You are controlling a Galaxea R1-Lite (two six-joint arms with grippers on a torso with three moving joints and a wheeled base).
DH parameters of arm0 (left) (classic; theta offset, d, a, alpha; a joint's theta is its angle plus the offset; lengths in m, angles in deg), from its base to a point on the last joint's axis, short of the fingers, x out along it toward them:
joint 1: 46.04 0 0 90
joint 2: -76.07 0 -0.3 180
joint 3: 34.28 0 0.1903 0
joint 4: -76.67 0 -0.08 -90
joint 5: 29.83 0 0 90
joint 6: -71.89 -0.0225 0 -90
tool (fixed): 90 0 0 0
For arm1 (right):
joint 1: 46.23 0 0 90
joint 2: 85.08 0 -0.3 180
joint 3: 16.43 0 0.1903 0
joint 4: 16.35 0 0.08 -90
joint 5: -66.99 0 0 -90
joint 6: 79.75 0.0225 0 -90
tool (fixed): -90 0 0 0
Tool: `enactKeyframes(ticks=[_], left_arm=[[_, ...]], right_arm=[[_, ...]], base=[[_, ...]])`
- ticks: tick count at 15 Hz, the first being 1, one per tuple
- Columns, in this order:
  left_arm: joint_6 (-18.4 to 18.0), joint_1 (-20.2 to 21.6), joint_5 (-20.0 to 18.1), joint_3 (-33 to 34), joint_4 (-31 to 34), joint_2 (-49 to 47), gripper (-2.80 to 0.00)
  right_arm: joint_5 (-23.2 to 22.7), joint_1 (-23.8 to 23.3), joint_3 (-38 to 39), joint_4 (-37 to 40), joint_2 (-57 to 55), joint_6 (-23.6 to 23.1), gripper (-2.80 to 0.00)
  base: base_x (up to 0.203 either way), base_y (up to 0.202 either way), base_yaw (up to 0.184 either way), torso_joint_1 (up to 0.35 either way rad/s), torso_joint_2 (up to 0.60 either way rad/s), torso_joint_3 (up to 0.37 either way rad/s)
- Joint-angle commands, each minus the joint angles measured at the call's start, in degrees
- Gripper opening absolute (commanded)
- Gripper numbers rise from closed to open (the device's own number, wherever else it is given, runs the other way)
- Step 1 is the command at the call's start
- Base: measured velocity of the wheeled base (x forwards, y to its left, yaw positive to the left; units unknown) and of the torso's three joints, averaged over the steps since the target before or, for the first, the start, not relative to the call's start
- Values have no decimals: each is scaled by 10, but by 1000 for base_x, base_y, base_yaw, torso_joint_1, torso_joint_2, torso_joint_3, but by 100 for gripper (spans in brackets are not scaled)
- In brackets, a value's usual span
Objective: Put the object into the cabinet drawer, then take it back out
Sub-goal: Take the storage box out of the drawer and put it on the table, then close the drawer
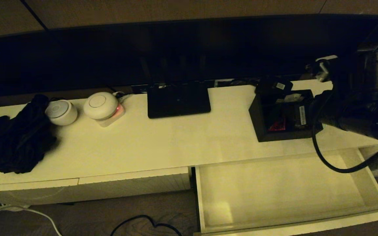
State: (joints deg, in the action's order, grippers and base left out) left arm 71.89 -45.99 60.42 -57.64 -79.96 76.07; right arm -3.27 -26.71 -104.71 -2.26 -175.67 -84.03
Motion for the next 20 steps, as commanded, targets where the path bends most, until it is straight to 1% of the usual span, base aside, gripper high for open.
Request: enactKeyframes(ticks=[1, 6, 7, 8, 11, 12, 14, 15, 17, 20], left_arm=[[0, 0, 0, 2, 0, 0, -280], [0, 0, 0, 2, 0, 0, -280], [0, 0, 0, 2, 0, 0, -280], [0, 0, 0, 2, 0, 0, -280], [0, 0, 0, 2, 0, 0, -280], [0, 0, -1, 2, 0, 0, -280], [0, 0, 0, 2, 0, 0, -280], [0, 0, 0, 2, 0, 0, -280], [0, 0, -1, 2, 0, 0, -280], [0, 0, 0, 2, 0, 0, -280]], right_arm=[[1, 3, 37, 2, 61, -26, 0], [-4, 6, 189, 12, 163, -126, 0], [-5, 7, 217, 13, 179, -146, -280], [-5, 10, 240, 12, 188, -158, -280], [0, 50, 292, 10, 212, -171, -280], [-1, 53, 307, 9, 222, -188, -280], [-10, 57, 340, 12, 240, -250, -280], [-19, 68, 356, 13, 249, -272, -280], [-38, 110, 386, 14, 262, -289, -280], [-44, 182, 428, 15, 274, -292, -280]], base=[[0, 0, 0, 0, 0, 0], [0, 0, 0, 0, 0, 0], [0, 0, 0, 0, 0, 0], [0, 0, 0, 0, 0, 0], [0, 0, 0, 0, 0, 0], [0, 0, 0, 0, 0, 0], [0, 0, 0, 0, 0, 0], [0, 0, 0, 0, 0, 0], [0, 0, 0, 0, 0, 0], [0, 0, 0, 0, 0, 0]])
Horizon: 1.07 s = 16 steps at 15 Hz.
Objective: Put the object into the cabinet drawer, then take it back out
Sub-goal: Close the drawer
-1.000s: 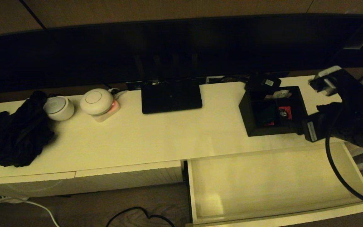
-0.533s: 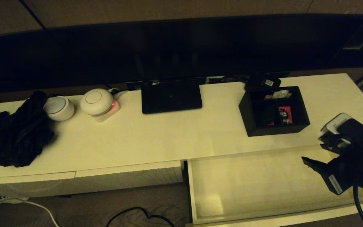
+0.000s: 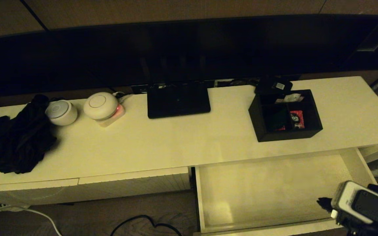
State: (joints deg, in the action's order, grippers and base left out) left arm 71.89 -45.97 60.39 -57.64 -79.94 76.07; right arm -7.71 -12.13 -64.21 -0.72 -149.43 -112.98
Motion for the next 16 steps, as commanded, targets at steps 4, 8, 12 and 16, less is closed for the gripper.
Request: enactKeyframes(ticks=[4, 8, 12, 16], left_arm=[[0, 0, 1, 2, 0, 0, -280], [0, 0, 1, 2, 0, 0, -280], [0, 0, 1, 2, 0, 0, -280], [0, 0, 1, 2, 0, 0, -280]], right_arm=[[-19, 101, 78, 24, 13, 3, -280], [-59, 157, 108, 96, 24, 0, -280], [-95, 158, 109, 132, 6, 1, -280], [-92, 146, 125, 87, -65, 3, -280]], base=[[0, 0, 0, 0, 0, 0], [0, 0, 0, 0, 0, 0], [0, 0, 0, 0, 0, 0], [0, 0, 0, 0, 0, 0]])
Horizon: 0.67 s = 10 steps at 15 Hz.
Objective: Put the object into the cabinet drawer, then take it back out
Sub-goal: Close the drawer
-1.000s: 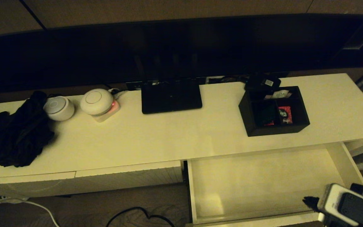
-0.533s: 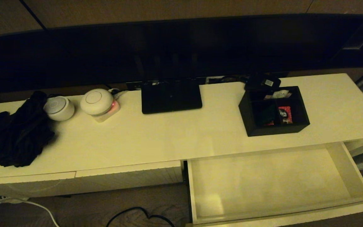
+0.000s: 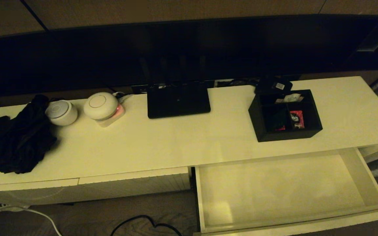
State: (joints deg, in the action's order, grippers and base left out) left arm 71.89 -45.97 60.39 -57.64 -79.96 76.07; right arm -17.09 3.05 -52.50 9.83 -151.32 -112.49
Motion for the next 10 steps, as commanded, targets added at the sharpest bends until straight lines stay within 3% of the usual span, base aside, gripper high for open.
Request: enactKeyframes(ticks=[1, 8, 10], left_arm=[[0, 0, 0, 2, 0, 0, -280], [0, 0, 0, 2, 0, 0, -280], [0, 0, 0, 2, 0, 0, -280]], right_arm=[[3, -11, 13, -44, -67, -2, -280], [34, -47, 45, -301, -243, -7, -280], [64, -52, 45, -322, -261, -10, -280]], base=[[0, 0, 0, 0, 0, 0], [0, 0, 0, 0, 0, 0], [0, 0, 0, 0, 0, 0]])
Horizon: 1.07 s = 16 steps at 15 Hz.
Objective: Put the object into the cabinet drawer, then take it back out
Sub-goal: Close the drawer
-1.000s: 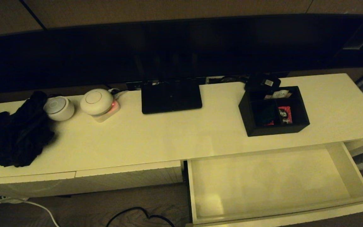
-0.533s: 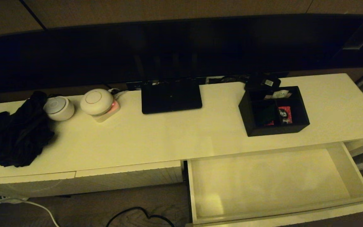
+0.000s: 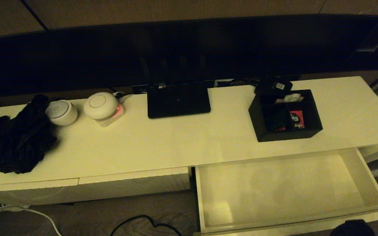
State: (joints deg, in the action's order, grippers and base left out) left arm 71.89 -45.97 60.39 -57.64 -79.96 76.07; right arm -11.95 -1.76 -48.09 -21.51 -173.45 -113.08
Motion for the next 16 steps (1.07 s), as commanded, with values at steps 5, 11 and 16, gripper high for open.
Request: enactKeyframes(ticks=[5, 11, 16], left_arm=[[0, 0, 0, 2, 0, 0, -280], [0, 0, 0, 2, 0, 0, -280], [0, 0, 0, 2, 0, 0, -280]], right_arm=[[36, -37, -9, -57, -70, -35, -280], [52, -66, -23, -103, -72, -86, -280], [51, -101, -44, -138, -73, -152, -280]], base=[[0, 0, 0, 0, 0, 0], [0, 0, 0, 0, 0, 0], [0, 0, 0, 0, 0, 0]])
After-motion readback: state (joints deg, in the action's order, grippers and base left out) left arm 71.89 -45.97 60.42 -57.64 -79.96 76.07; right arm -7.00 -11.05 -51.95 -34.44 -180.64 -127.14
